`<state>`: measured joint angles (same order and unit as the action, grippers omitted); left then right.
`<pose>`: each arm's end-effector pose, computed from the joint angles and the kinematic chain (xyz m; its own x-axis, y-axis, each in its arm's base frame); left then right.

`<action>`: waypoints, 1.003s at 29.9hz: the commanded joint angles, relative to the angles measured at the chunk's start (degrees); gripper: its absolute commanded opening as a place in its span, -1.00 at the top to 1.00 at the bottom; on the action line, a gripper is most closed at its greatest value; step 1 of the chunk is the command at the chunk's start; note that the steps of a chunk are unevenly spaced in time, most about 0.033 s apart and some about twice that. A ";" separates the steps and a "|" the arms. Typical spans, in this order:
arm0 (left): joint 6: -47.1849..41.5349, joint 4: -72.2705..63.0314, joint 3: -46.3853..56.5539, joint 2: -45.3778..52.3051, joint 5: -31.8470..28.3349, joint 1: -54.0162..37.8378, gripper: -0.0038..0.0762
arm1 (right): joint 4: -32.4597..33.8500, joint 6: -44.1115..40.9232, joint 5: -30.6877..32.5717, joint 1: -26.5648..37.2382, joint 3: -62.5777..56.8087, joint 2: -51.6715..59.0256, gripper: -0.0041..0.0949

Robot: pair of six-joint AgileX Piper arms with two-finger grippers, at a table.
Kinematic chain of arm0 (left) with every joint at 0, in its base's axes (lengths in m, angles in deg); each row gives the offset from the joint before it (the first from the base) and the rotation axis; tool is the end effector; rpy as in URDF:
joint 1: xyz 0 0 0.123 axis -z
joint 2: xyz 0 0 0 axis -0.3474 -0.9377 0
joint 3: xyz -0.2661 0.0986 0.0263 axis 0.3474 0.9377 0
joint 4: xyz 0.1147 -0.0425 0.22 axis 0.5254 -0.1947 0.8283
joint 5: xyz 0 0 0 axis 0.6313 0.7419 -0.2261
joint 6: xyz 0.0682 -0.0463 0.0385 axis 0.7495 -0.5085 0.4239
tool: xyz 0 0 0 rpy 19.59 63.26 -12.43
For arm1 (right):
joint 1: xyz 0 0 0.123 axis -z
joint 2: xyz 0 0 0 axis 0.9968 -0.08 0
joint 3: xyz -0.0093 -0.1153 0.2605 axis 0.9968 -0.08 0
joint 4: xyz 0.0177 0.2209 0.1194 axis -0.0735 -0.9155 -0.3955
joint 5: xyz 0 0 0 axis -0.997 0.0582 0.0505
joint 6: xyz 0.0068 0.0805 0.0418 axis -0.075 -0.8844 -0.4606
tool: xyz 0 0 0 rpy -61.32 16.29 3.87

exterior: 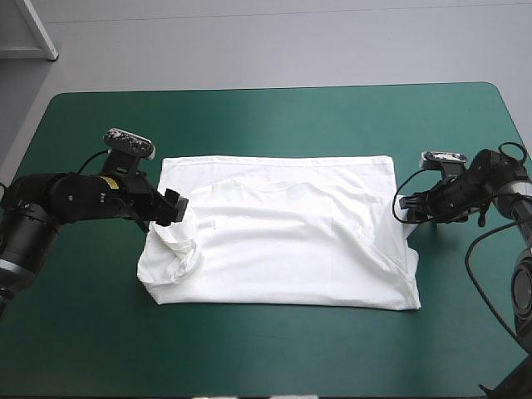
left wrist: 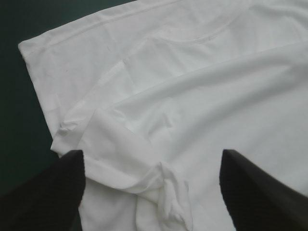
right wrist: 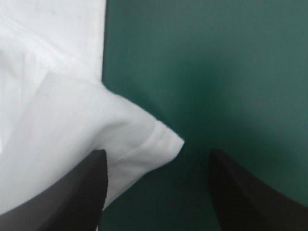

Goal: Fold the cloth

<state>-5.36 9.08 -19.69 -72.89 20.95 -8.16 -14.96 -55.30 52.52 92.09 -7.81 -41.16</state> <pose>0.2391 -0.0705 0.3678 -0.6783 0.3164 -0.6631 0.4571 0.8884 -0.0436 0.3464 -0.0192 0.2220 -0.9458 -0.0135 -0.3246 -0.0764 0.9803 0.1820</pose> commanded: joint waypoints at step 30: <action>-0.58 0.97 -1.81 1.56 -4.32 0.19 -0.49 | -2.22 -0.56 -3.12 0.43 1.48 3.75 0.94</action>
<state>-5.36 10.71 -19.69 -72.89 19.88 -8.16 -20.05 -53.38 50.81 92.10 -7.67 -42.55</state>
